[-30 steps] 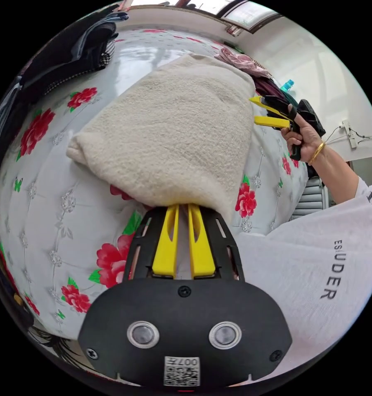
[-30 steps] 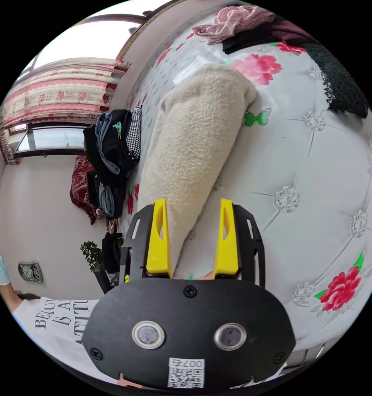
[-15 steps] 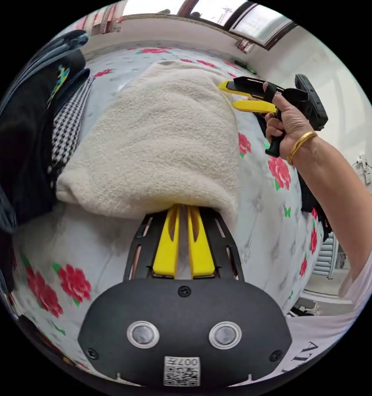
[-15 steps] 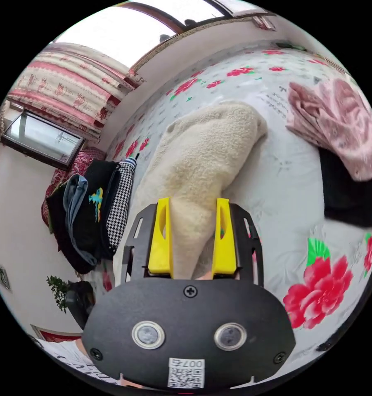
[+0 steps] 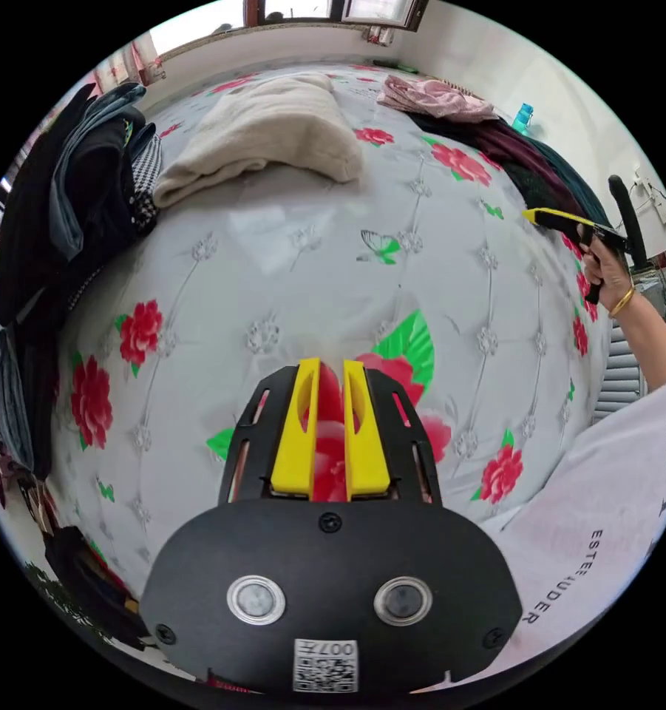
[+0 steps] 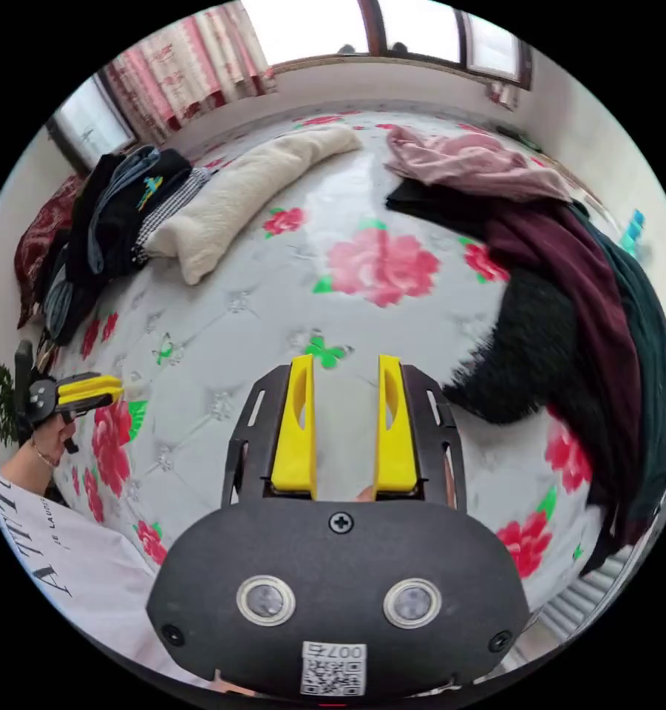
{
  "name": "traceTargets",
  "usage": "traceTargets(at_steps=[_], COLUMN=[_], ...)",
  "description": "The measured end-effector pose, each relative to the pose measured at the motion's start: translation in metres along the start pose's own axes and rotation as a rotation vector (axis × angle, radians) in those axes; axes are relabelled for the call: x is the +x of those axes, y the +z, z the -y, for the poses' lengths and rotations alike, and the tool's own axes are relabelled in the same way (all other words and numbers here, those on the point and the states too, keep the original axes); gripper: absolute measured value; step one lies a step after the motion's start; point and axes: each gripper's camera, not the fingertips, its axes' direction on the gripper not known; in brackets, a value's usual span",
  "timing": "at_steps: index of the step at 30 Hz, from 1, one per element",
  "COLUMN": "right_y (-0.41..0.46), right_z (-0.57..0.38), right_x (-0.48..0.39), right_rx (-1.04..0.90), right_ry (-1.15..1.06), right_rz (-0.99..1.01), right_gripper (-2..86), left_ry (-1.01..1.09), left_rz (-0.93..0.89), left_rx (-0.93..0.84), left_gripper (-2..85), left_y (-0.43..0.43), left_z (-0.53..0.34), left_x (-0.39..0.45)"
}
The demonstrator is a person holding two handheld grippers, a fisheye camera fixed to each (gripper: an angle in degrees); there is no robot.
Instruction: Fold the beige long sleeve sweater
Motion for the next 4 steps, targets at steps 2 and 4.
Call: traceTargets(at_steps=[2,4], right_y=[-0.029,-0.068], right_z=[-0.037,-0.067], right_x=[0.045,0.123], right_rx=[0.011,-0.019], right_ry=[0.125,0.277], right_rz=[-0.076,-0.145], right_gripper=[12.2,12.2], left_ry=[0.004,0.007], left_rz=[0.011,0.016], left_rx=[-0.076,-0.107], left_gripper=[5.4,5.1], left_y=[-0.003,-0.003], left_z=[-0.028,-0.039], left_x=[0.016,0.026])
